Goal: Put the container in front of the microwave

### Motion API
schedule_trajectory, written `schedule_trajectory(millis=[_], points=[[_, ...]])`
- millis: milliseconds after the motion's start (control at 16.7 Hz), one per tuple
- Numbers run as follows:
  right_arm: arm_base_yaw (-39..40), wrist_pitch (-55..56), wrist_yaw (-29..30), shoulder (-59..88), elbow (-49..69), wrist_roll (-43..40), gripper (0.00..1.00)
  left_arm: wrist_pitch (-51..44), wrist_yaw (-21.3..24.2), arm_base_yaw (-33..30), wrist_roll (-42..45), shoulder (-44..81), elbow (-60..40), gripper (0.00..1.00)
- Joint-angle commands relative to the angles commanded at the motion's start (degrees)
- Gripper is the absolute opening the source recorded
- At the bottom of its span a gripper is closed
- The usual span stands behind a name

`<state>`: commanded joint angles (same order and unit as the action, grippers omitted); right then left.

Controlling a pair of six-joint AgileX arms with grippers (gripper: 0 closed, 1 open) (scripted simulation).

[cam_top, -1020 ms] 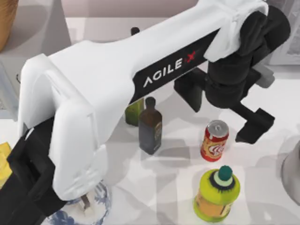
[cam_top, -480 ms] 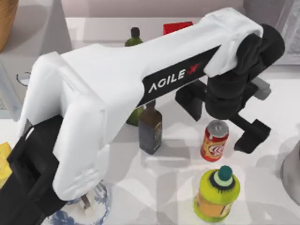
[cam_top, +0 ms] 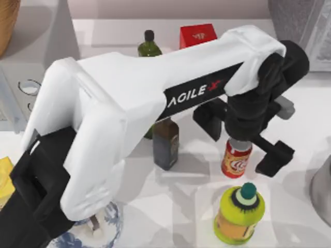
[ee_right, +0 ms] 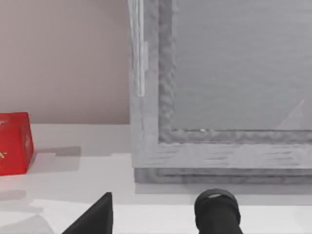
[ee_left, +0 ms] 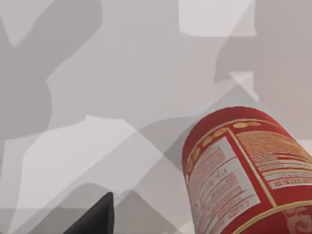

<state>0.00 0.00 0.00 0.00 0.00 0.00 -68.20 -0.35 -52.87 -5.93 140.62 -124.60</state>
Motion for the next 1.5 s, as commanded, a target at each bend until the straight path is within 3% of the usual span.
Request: schedule_trajectory(millis=[720, 1320, 1500], points=[[0.0, 0.0, 0.0, 0.0, 0.0, 0.0, 1.0, 0.0, 0.0, 0.0, 0.0, 0.0, 0.0, 0.02], [0.0, 0.0, 0.0, 0.0, 0.0, 0.0, 1.0, -0.2, 0.0, 0.0, 0.1, 0.0, -0.2, 0.0], [0.0, 0.0, 0.0, 0.0, 0.0, 0.0, 1.0, -4.0, 0.0, -0.2, 0.1, 0.7, -4.0, 0.0]])
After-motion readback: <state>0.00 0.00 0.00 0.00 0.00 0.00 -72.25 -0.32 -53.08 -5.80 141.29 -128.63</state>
